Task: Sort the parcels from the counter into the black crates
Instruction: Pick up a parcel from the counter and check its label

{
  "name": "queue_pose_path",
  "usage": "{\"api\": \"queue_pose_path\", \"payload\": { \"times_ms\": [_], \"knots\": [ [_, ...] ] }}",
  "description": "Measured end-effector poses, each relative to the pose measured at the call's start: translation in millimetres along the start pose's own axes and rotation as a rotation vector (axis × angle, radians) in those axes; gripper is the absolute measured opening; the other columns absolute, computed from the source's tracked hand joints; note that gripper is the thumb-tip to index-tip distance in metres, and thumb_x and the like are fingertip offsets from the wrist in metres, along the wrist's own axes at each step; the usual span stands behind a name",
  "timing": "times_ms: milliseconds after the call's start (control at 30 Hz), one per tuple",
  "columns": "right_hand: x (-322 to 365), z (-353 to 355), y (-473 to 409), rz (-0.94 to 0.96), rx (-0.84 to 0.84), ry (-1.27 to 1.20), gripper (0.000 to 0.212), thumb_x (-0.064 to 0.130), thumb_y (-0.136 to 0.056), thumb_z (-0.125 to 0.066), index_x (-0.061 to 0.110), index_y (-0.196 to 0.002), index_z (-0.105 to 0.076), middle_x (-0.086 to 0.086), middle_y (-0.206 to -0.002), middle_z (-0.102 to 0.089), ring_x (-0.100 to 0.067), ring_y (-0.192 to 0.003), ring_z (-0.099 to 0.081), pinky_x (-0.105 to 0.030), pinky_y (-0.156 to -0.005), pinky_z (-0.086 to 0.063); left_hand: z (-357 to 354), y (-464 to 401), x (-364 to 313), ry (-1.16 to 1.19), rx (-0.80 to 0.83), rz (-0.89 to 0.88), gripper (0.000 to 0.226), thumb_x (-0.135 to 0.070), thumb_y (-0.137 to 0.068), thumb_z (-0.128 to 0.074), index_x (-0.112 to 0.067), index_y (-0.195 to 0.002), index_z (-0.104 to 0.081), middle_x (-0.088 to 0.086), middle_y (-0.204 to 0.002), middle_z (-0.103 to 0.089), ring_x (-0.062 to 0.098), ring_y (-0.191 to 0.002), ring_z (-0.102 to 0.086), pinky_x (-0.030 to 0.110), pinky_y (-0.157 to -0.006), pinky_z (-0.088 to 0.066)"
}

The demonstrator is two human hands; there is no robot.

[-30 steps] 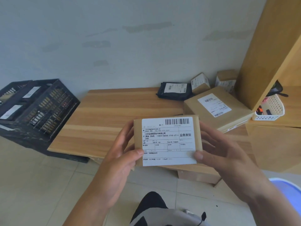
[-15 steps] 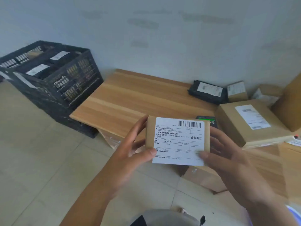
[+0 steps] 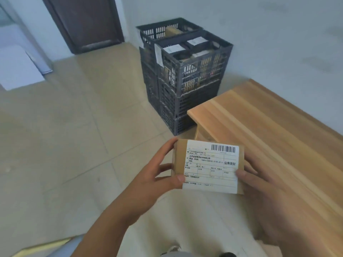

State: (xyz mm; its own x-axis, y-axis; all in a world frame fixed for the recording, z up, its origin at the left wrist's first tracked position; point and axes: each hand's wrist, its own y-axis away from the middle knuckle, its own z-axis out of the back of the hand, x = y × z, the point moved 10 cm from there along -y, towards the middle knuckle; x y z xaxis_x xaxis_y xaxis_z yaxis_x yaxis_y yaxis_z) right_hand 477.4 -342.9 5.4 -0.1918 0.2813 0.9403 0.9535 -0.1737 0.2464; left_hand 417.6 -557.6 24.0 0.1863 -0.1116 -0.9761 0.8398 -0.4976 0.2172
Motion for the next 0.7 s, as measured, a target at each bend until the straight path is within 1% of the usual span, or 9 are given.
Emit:
{"api": "queue_pose_path", "payload": {
  "times_ms": [67, 133, 200, 267, 333, 367, 467, 567, 700],
  "knots": [
    [-6.2, -18.6, -19.6, -0.025, 0.015, -0.011, 0.048, 0.009, -0.09, -0.057, 0.021, -0.136, -0.064, -0.015, -0.132, -0.069, -0.043, -0.124, -0.062, -0.066, -0.106, -0.04, 25.6, -7.2, 2.2, 0.01, -0.029, 0.002, 0.075, -0.031, -0.077, -0.071, -0.069, -0.134, -0.04, -0.047, -0.13, -0.053, -0.011, -0.119, -0.057, 0.008, -0.083, -0.05],
    [-10.5, -31.9, -39.4, -0.056, 0.042, -0.02, 0.051, 0.009, -0.089, -0.062, 0.023, -0.138, -0.063, -0.013, -0.136, -0.067, -0.044, -0.127, -0.06, -0.065, -0.106, -0.04, 44.2, -19.7, 4.9, 0.007, -0.028, 0.011, 0.082, -0.041, -0.072, -0.073, -0.062, -0.143, -0.036, -0.042, -0.137, -0.053, -0.006, -0.123, -0.057, 0.017, -0.088, -0.051],
    [-12.7, -40.9, -63.3, -0.083, 0.072, -0.008, 0.052, 0.013, -0.089, -0.062, 0.025, -0.139, -0.062, -0.011, -0.138, -0.066, -0.042, -0.128, -0.06, -0.064, -0.104, -0.043, 59.5, -37.3, 8.5, 0.01, -0.026, 0.028, 0.085, -0.05, -0.068, -0.071, -0.062, -0.144, -0.036, -0.04, -0.142, -0.05, -0.003, -0.125, -0.058, 0.027, -0.095, -0.047],
    [-13.5, -46.6, -94.3, -0.101, 0.084, 0.027, 0.048, 0.013, -0.089, -0.061, 0.027, -0.136, -0.065, -0.011, -0.134, -0.068, -0.035, -0.12, -0.066, -0.05, -0.092, -0.053, 75.8, -60.4, 11.8, 0.014, -0.039, 0.05, 0.083, -0.053, -0.066, -0.071, -0.065, -0.142, -0.037, -0.041, -0.142, -0.05, -0.002, -0.125, -0.058, 0.034, -0.101, -0.046],
    [-14.4, -53.4, -130.7, -0.123, 0.088, 0.024, 0.049, 0.013, -0.085, -0.066, 0.029, -0.131, -0.069, -0.011, -0.13, -0.071, -0.028, -0.111, -0.069, -0.036, -0.081, -0.056, 94.9, -88.1, 12.8, 0.007, -0.06, 0.076, 0.081, -0.054, -0.065, -0.071, -0.069, -0.138, -0.039, -0.042, -0.141, -0.05, -0.001, -0.126, -0.058, 0.041, -0.109, -0.044],
    [-14.2, -58.8, -151.1, -0.134, 0.097, 0.018, 0.05, 0.014, -0.082, -0.068, 0.03, -0.13, -0.07, -0.009, -0.128, -0.072, -0.027, -0.11, -0.07, -0.035, -0.08, -0.056, 106.0, -104.1, 11.9, -0.002, -0.069, 0.086, 0.079, -0.054, -0.064, -0.071, -0.071, -0.135, -0.041, -0.042, -0.14, -0.05, -0.001, -0.126, -0.059, 0.044, -0.111, -0.042],
    [-9.1, -77.8, -222.4, -0.173, 0.112, 0.0, 0.05, 0.022, -0.079, -0.067, 0.03, -0.129, -0.069, -0.007, -0.127, -0.072, -0.026, -0.113, -0.07, -0.04, -0.085, -0.053, 143.5, -157.6, -0.2, -0.028, -0.108, 0.111, 0.081, -0.048, -0.069, -0.071, -0.067, -0.141, -0.039, -0.04, -0.142, -0.05, 0.001, -0.127, -0.059, 0.052, -0.118, -0.035],
    [4.8, -101.3, -295.4, -0.191, 0.134, -0.023, 0.052, 0.024, -0.081, -0.068, 0.029, -0.132, -0.066, -0.006, -0.129, -0.072, -0.028, -0.116, -0.07, -0.045, -0.091, -0.053, 183.6, -211.8, -22.2, -0.047, -0.143, 0.125, 0.08, -0.038, -0.077, -0.069, -0.059, -0.148, -0.037, -0.036, -0.146, -0.049, 0.002, -0.129, -0.058, 0.054, -0.12, -0.031],
    [17.3, -135.9, -380.1, -0.222, 0.183, -0.036, 0.052, 0.022, -0.078, -0.073, 0.031, -0.129, -0.068, -0.006, -0.126, -0.072, -0.029, -0.114, -0.07, -0.047, -0.092, -0.056, 239.9, -269.2, -42.2, -0.043, -0.211, 0.122, 0.083, -0.047, -0.07, -0.07, -0.055, -0.147, -0.041, -0.031, -0.149, -0.05, 0.008, -0.13, -0.06, 0.056, -0.118, -0.033]
  ]
}}
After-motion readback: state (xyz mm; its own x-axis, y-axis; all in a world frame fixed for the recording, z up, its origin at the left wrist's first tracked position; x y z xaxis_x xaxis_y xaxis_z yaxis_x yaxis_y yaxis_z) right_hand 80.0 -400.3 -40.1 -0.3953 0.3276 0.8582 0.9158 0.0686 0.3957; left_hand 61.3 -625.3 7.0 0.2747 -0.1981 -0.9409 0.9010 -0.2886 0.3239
